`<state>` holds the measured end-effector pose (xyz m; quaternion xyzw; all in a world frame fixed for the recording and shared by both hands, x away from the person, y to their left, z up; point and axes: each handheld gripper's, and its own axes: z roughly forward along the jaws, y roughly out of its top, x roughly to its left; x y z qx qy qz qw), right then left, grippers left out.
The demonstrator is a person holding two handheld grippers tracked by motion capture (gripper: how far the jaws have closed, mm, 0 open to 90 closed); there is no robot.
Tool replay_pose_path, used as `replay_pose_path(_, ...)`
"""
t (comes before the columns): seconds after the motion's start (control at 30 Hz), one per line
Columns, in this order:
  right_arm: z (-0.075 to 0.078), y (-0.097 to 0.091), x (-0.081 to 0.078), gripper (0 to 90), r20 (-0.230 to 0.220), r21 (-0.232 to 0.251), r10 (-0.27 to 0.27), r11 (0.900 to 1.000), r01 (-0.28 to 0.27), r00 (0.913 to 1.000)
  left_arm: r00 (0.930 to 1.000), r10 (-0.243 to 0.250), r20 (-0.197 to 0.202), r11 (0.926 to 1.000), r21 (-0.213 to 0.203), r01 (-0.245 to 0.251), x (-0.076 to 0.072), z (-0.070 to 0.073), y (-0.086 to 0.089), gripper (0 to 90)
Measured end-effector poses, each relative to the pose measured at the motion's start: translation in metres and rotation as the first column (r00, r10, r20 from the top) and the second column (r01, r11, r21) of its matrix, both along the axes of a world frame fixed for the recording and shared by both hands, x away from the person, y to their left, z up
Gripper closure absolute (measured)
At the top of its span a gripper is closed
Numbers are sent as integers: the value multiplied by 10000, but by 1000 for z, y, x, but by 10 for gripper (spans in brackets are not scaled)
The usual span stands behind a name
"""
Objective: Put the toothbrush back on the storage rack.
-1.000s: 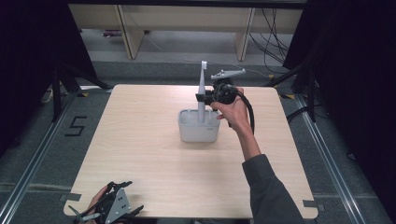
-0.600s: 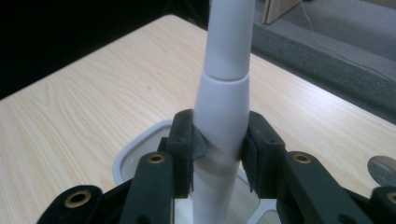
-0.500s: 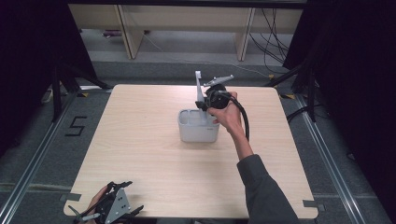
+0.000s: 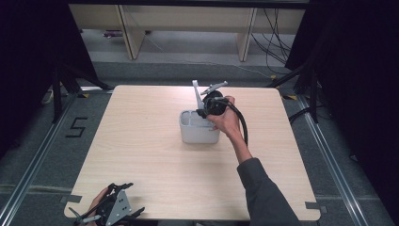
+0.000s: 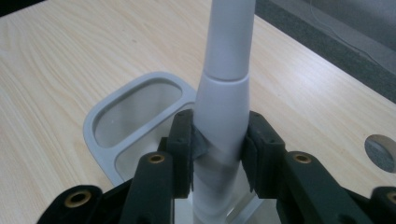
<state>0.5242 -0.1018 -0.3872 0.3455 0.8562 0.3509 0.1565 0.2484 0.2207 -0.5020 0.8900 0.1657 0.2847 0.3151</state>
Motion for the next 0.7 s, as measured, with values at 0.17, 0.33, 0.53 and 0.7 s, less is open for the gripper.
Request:
replay_pose_path(0.17, 0, 6, -3, 671, -183, -231, -63, 9997, 58, 9998, 10000, 3, 2, 10000, 2, -3, 0, 0, 0, 154)
replay_pose_path(0.33, -1, 12, -3, 671, -68, -422, 80, 9991, -83, 9999, 9996, 198, 178, 9993, -314, -192, 0, -2, -1, 154)
replay_pose_path(0.53, -5, 15, -1, 671, 75, -794, 220, 9966, -214, 9997, 10000, -38, 31, 10000, -36, 38, 0, 0, 0, 154)
replay_pose_path(0.7, -9, 16, 1, 671, 32, -928, 218, 9955, -214, 9998, 10000, 56, 73, 10000, -23, -56, 0, 0, 0, 154)
